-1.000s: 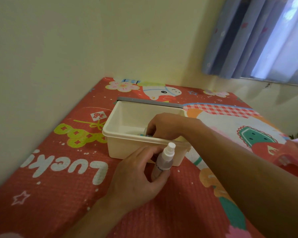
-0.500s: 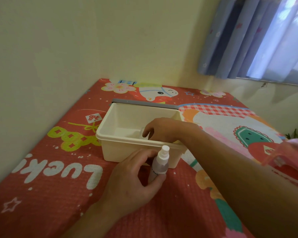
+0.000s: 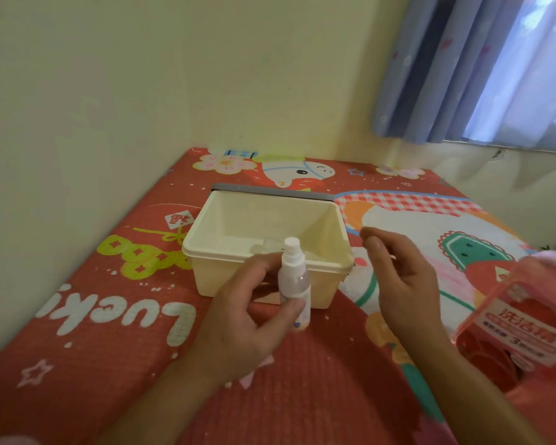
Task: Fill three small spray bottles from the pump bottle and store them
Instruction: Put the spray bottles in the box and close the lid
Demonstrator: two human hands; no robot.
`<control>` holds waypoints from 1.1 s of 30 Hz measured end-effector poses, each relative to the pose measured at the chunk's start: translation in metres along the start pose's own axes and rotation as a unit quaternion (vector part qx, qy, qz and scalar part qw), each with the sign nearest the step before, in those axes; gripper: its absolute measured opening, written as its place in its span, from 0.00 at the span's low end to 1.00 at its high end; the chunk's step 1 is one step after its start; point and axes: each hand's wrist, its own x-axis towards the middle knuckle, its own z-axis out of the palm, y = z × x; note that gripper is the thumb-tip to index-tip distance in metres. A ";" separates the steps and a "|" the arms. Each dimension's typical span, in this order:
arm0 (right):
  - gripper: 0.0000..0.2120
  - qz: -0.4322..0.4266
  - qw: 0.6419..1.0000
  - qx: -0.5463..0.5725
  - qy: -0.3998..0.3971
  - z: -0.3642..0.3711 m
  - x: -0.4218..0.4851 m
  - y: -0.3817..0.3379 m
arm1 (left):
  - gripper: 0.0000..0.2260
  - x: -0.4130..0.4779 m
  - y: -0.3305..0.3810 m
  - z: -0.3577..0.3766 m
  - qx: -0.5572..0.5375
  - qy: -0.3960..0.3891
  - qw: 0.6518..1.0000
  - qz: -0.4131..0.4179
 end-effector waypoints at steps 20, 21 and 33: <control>0.13 0.092 0.992 0.053 0.062 -0.005 -0.030 0.020 | 0.16 0.132 0.013 -0.024 0.340 -0.235 0.909 -0.045; 0.13 0.095 0.992 0.053 0.061 -0.005 -0.030 0.021 | 0.16 0.134 0.009 -0.023 0.346 -0.254 0.902 -0.056; 0.12 0.114 0.990 0.058 0.052 -0.004 -0.028 0.022 | 0.15 0.153 -0.027 -0.013 0.405 -0.344 0.840 -0.114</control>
